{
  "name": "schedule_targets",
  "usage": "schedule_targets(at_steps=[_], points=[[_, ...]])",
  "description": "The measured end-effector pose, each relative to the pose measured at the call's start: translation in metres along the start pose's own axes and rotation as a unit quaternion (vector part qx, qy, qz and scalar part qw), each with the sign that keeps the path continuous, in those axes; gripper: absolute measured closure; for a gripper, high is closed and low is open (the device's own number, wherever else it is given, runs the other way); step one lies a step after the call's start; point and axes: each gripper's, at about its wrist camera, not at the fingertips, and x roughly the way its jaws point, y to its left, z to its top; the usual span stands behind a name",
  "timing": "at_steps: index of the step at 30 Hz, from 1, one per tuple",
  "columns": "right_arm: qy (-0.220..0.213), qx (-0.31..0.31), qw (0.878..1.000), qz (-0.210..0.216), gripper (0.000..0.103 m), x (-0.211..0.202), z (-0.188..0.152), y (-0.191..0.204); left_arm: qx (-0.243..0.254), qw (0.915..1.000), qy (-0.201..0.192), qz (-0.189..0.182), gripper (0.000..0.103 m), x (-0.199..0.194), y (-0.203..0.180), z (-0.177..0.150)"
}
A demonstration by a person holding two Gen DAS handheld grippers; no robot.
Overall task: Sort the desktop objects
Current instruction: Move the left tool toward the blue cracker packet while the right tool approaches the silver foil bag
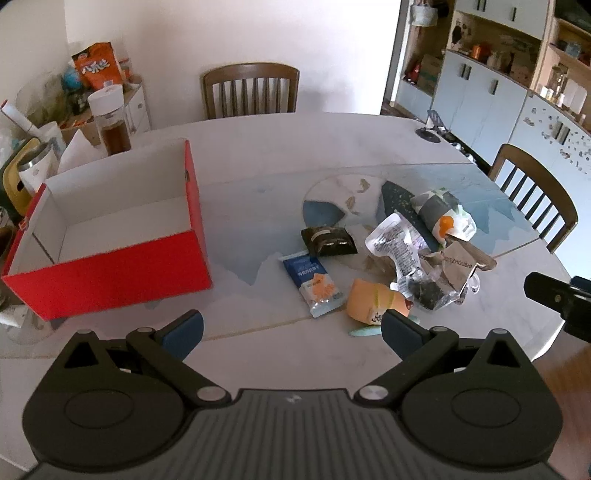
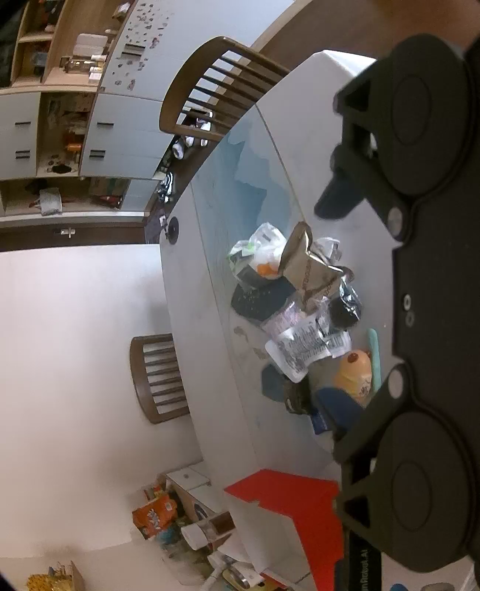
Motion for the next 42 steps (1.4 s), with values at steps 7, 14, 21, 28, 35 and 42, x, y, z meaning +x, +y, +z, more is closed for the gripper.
schedule_targets(at_steps=[7, 14, 21, 28, 35, 42], points=[[-0.003, 0.002, 1.0, 0.005, 0.023, 0.001, 0.004, 0.005, 0.016, 0.9996, -0.008, -0.023, 0.0, 0.001, 0.006, 0.003], [-0.005, -0.004, 1.0, -0.003, 0.023, 0.006, 0.004, 0.008, 0.034, 0.9987, -0.008, -0.037, 0.0, 0.005, 0.01, 0.005], [0.005, -0.024, 1.0, -0.013, 0.029, 0.026, 0.002, -0.003, 0.035, 0.9985, 0.0, -0.042, 0.0, 0.021, 0.002, 0.005], [0.02, -0.035, 0.999, -0.004, 0.035, 0.056, 0.005, -0.023, 0.018, 0.9996, 0.008, -0.021, 0.001, 0.046, -0.01, 0.016], [0.039, -0.06, 0.997, 0.002, 0.04, 0.088, 0.009, -0.044, -0.019, 0.9996, 0.02, 0.005, 0.001, 0.081, -0.015, 0.028], [0.054, -0.084, 0.995, 0.012, 0.041, 0.12, 0.015, -0.06, -0.031, 0.9983, 0.032, 0.038, 0.001, 0.113, -0.018, 0.036]])
